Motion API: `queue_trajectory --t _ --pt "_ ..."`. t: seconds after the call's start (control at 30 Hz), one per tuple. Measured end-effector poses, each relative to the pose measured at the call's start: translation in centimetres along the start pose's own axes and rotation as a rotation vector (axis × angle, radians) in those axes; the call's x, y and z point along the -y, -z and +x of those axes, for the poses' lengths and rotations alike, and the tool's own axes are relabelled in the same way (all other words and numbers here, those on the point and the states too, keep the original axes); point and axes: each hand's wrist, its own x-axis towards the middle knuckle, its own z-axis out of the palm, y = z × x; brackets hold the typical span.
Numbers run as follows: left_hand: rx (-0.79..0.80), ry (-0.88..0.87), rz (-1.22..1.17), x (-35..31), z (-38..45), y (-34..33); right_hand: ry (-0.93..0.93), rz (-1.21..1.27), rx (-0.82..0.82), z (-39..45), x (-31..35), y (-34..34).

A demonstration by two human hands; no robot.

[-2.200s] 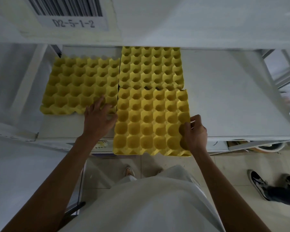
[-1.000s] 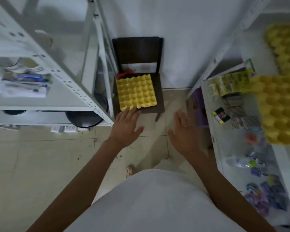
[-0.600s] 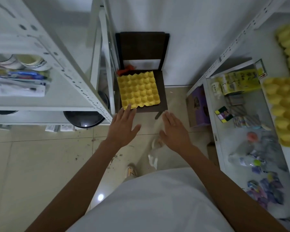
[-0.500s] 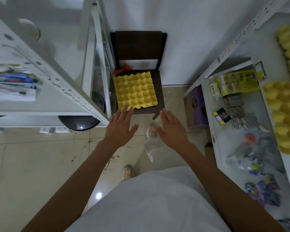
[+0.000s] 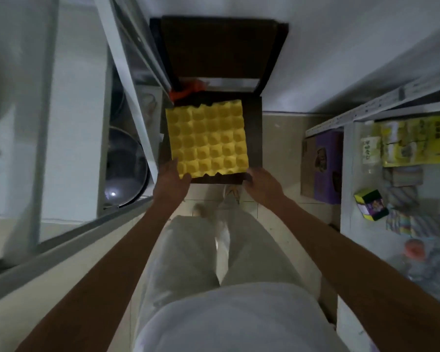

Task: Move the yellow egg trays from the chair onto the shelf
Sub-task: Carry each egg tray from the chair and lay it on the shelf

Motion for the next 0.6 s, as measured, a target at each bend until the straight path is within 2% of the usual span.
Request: queue_trajectory --t 0.1,0.17,0.27,0.33,0.43,0.6 --pt "-0.060 0.275 -0.307 0.7 5.2 -3.1 -0.096 0.112 -0.014 6.5 -1.0 -0.2" --pt "-0.116 0.303 -0.220 2.0 8.4 -5.1 -0.160 0.165 -0.085 10.6 -1.9 -0.8" --pt "-0.138 0.253 -0.029 4.2 12.9 -7.1 -0.239 0.207 -0.229 16.0 -2.4 -2.4" --pt "-0.181 0.291 -0.049 5.4 15.5 -8.0 -0.272 0.237 -0.288 18.6 -2.3 -3.5" --pt "-0.348 0.459 -0.196 5.8 18.1 -8.8 -0.274 0.279 -0.388 20.4 -2.3 -4.8" --pt "-0.402 0.498 -0.193 6.0 18.9 -9.3 -0.260 0.242 -0.496 20.8 -2.3 -5.4"
